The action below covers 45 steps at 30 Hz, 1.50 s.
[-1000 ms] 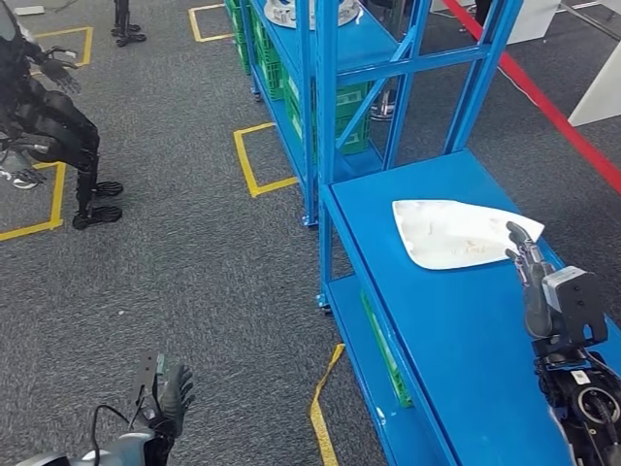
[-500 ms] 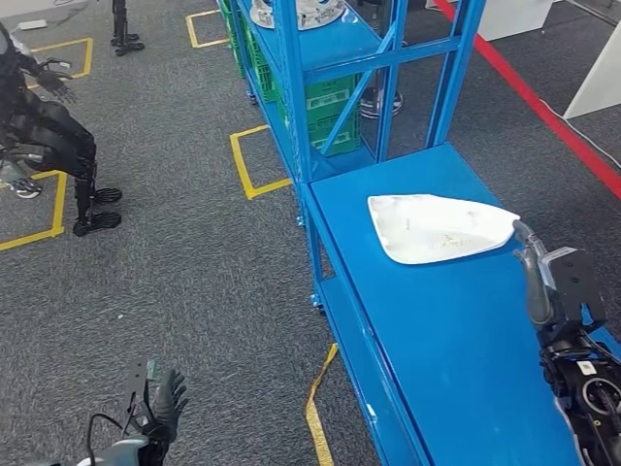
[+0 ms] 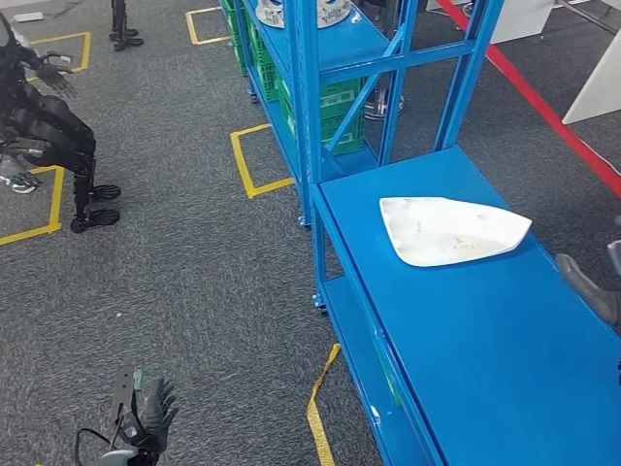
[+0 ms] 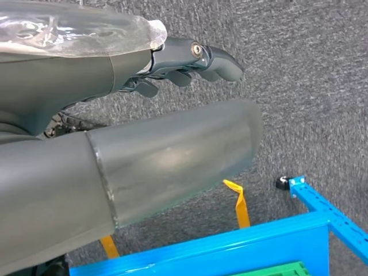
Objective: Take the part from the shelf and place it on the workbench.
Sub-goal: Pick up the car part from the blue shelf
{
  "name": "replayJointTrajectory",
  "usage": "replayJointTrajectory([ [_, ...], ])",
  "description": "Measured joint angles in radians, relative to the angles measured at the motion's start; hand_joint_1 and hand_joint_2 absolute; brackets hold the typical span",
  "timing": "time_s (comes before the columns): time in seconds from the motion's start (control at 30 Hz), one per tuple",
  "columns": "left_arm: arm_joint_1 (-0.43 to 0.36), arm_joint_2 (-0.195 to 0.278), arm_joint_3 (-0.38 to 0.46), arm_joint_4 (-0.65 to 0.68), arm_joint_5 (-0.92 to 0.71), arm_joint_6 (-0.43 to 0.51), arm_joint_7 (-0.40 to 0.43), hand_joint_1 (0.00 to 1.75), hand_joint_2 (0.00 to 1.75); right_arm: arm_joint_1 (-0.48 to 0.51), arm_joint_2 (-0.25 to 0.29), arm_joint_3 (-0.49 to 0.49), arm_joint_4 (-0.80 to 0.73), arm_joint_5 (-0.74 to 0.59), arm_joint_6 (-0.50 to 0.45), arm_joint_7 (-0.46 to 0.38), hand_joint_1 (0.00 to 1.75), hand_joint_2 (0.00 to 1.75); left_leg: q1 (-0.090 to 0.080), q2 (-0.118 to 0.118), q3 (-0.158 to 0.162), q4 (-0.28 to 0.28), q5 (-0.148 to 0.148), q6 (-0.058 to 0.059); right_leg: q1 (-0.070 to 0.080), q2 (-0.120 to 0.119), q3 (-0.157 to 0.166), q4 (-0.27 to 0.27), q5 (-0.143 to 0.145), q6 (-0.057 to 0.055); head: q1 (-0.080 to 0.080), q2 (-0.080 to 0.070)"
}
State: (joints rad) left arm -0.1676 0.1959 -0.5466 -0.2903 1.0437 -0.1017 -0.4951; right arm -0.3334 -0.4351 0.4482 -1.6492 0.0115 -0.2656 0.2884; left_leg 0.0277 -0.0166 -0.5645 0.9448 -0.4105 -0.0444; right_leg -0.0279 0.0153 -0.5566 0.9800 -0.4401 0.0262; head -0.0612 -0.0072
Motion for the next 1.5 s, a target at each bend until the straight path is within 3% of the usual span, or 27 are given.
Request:
replayJointTrajectory([
  [0.27,0.005,0.004,0.008,0.000,0.011,0.003,-0.002,0.00,0.00,0.028,-0.060,-0.071,-0.034,0.021,-0.053,0.068,0.00,1.75,-0.001,0.000,-0.001,0.002,-0.002,0.004,-0.001,0.000,0.002,-0.003,0.001,0.004,0.000,0.000],
  [0.4,0.006,0.004,0.008,0.000,0.013,0.007,0.000,0.00,0.00,0.051,-0.073,-0.109,-0.032,-0.068,-0.072,0.087,0.00,1.75,-0.001,-0.001,-0.001,0.003,-0.002,0.004,-0.001,-0.001,0.003,-0.003,0.001,0.005,0.000,0.000],
  [0.53,0.003,0.004,0.008,0.000,0.007,0.011,0.012,0.00,0.00,0.064,-0.078,-0.142,-0.004,-0.229,-0.061,0.049,0.00,1.75,-0.001,0.000,-0.001,0.003,-0.002,0.004,-0.001,-0.001,0.003,-0.003,0.001,0.005,0.000,0.000],
  [0.8,-0.003,0.003,0.008,0.000,0.004,0.016,0.018,0.00,0.00,0.061,-0.079,-0.170,0.053,-0.362,-0.037,0.018,0.00,1.75,-0.001,0.000,-0.001,0.003,-0.002,0.004,-0.001,-0.001,0.003,-0.003,0.001,0.005,0.000,0.000],
  [1.07,-0.026,-0.007,0.008,0.000,-0.002,0.021,0.028,0.00,0.00,-0.073,-0.079,-0.132,0.252,-0.715,0.135,-0.087,0.00,1.75,-0.001,-0.001,-0.002,0.003,-0.001,0.006,-0.001,-0.001,0.003,-0.003,0.002,0.006,0.000,0.000],
  [1.3,-0.041,-0.015,0.008,0.000,-0.004,0.021,0.036,0.00,0.00,-0.214,-0.074,-0.038,0.420,-0.832,0.223,-0.107,0.00,1.75,-0.001,-0.002,-0.003,0.003,-0.001,0.006,-0.001,-0.002,0.003,-0.003,0.002,0.006,0.000,0.000],
  [1.5,-0.049,-0.020,0.008,0.000,-0.005,0.021,0.037,0.00,0.00,-0.311,-0.047,0.053,0.564,-0.856,0.261,-0.125,0.00,1.75,-0.001,-0.004,-0.003,0.003,-0.001,0.006,-0.001,-0.003,0.003,-0.003,0.002,0.007,0.000,0.000],
])
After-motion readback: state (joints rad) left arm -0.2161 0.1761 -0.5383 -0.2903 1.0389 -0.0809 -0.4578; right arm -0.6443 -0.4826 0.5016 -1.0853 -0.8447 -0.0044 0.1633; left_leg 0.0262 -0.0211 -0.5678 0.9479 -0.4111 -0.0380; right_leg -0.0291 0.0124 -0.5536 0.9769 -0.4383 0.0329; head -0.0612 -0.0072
